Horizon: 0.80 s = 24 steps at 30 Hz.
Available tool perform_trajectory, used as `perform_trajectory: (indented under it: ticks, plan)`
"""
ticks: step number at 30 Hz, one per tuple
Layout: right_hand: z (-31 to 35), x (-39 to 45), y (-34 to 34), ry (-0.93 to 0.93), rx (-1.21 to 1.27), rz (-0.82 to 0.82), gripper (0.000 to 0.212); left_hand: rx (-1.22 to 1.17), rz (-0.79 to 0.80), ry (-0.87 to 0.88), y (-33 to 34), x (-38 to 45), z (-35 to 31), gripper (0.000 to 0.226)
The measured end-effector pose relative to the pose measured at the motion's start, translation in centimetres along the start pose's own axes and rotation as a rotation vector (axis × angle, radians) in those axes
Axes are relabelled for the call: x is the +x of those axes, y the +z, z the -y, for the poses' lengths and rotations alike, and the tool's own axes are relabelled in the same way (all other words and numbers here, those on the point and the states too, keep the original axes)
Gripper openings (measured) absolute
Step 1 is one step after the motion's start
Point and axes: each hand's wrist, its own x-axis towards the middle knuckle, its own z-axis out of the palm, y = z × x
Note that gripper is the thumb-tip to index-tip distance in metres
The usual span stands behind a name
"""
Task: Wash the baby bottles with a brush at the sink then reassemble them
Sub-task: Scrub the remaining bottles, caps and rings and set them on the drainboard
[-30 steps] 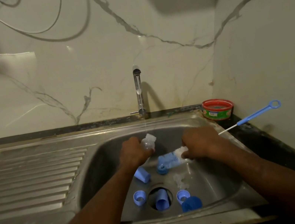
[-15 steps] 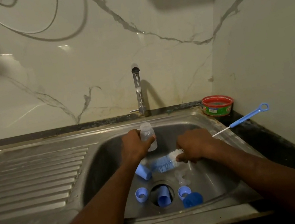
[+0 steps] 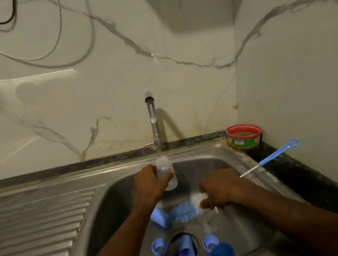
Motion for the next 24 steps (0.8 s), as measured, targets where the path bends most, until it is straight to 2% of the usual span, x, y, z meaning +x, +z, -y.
perform_trajectory:
  ticks: [11, 21, 24]
  plan:
    - [0.5, 0.0, 0.2, -0.043, 0.018, 0.070, 0.038, 0.024, -0.061, 0.030, -0.5, 0.1, -0.2, 0.046]
    - [0.5, -0.1, 0.4, -0.035, 0.024, 0.107, 0.037, 0.025, 0.075, 0.029, 1.0, 0.7, 0.8, 0.037]
    - [0.7, -0.1, 0.5, -0.024, 0.019, 0.085, 0.035, -0.046, -0.037, 0.079, 0.5, 0.6, 0.1, 0.045]
